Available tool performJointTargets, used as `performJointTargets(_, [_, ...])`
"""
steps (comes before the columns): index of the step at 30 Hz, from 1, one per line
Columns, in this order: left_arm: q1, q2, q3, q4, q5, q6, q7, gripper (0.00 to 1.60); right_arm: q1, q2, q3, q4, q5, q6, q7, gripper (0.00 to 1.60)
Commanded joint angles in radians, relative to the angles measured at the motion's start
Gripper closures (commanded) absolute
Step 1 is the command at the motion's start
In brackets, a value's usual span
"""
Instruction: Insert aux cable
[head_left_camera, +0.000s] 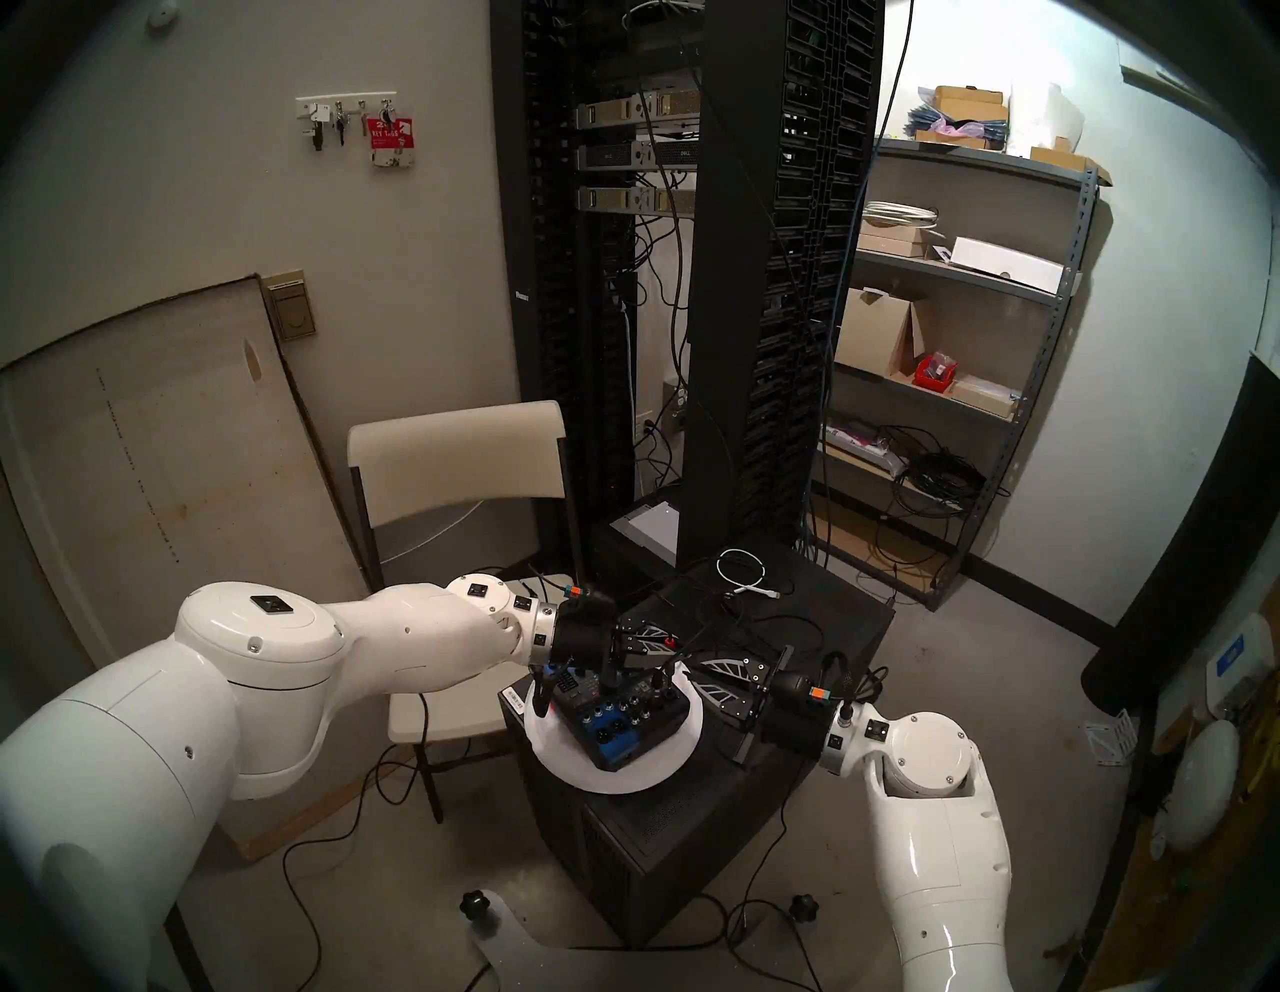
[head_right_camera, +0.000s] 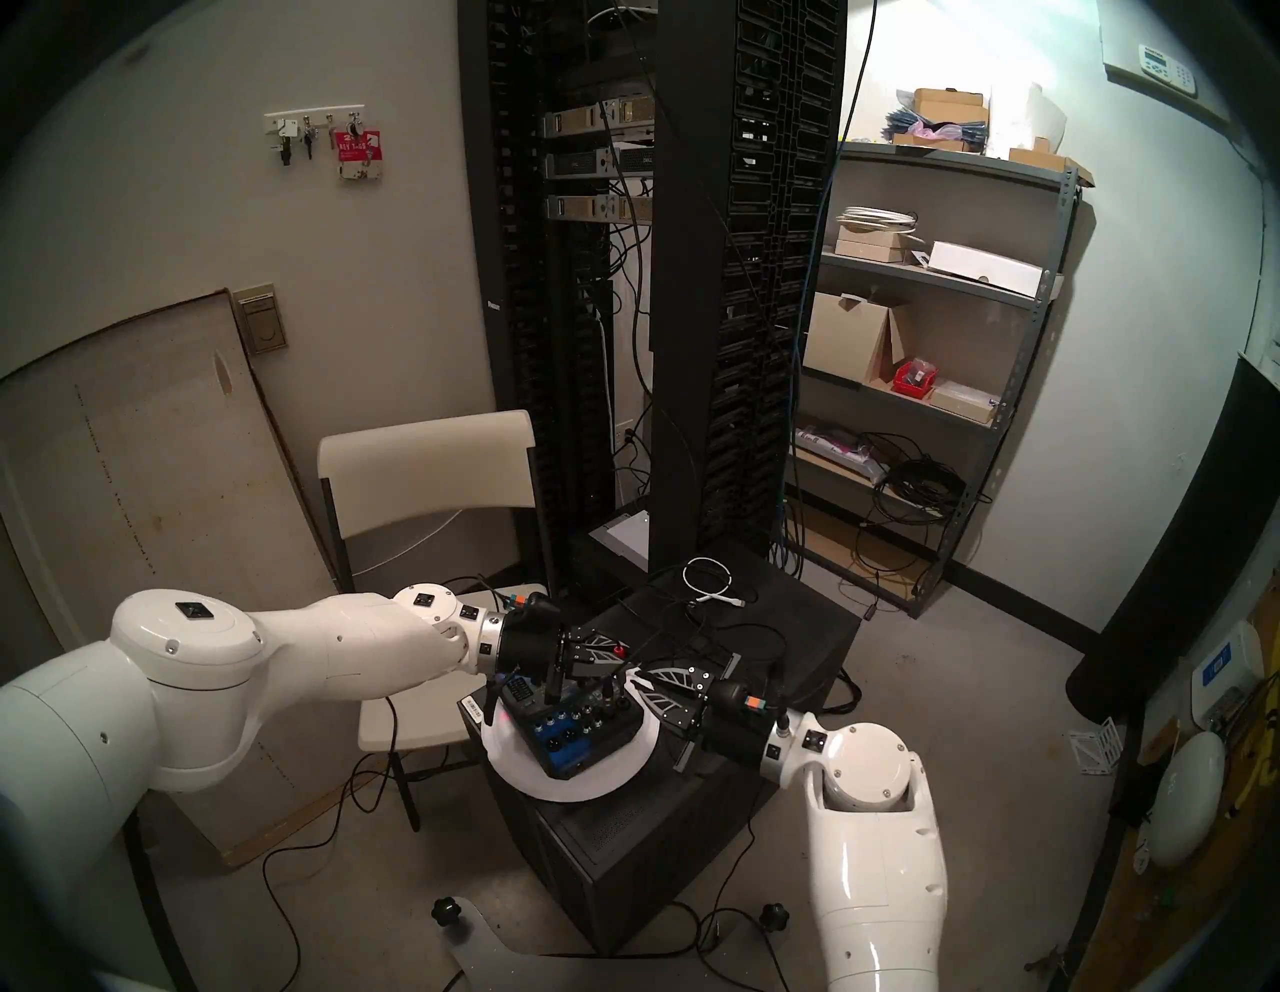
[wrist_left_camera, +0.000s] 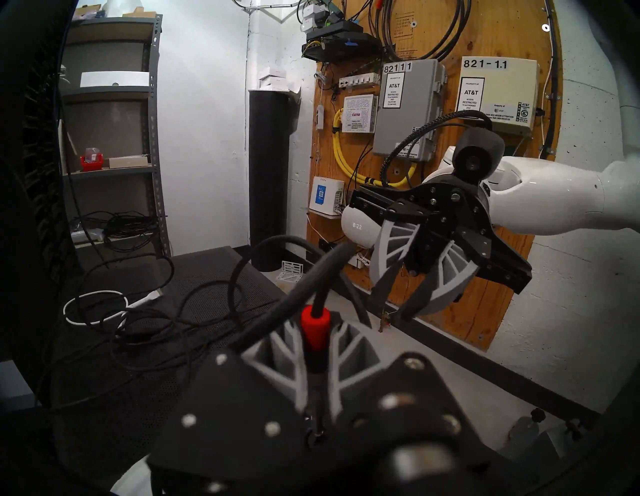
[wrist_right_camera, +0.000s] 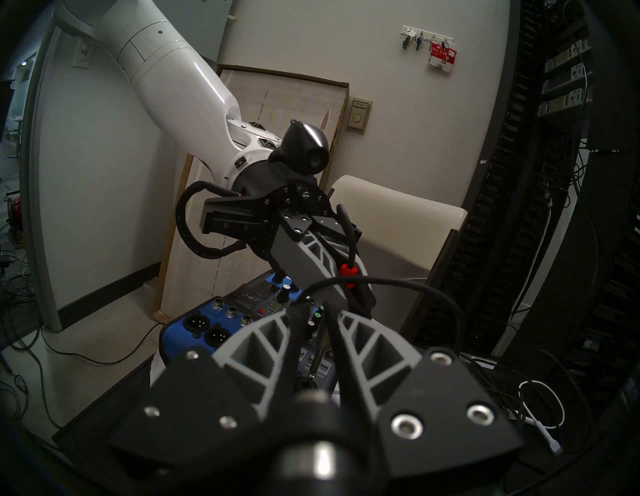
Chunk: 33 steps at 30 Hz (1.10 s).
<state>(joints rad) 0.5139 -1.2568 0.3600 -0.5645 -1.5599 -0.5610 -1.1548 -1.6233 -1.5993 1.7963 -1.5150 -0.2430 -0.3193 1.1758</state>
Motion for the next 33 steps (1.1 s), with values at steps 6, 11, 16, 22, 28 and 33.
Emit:
performJointTargets(6, [-0.011, -0.015, 0.011, -0.013, 0.02, -0.013, 0.019, 1.6, 0.013, -0.004, 0.0, -0.014, 0.011, -0.001, 0.003, 0.88])
performJointTargets(11, [-0.012, -0.011, 0.015, -0.023, 0.035, -0.021, 0.044, 1.6, 0.012, -0.005, 0.0, -0.016, 0.011, 0.001, 0.003, 0.89])
performJointTargets(16, [-0.016, -0.006, 0.019, -0.031, 0.049, -0.028, 0.067, 1.6, 0.012, -0.005, 0.0, -0.017, 0.011, 0.001, 0.004, 0.89])
performJointTargets(22, [-0.02, 0.001, 0.021, -0.036, 0.06, -0.03, 0.077, 1.6, 0.011, -0.006, 0.0, -0.016, 0.009, 0.0, 0.003, 0.89])
performJointTargets(28, [-0.02, 0.013, 0.021, -0.054, 0.07, -0.031, 0.086, 1.6, 0.011, -0.006, 0.0, -0.015, 0.008, -0.001, 0.004, 0.9])
performJointTargets(33, [-0.013, 0.021, 0.004, -0.058, 0.047, -0.017, 0.071, 1.6, 0.012, -0.006, -0.001, -0.015, 0.007, 0.0, 0.004, 0.9])
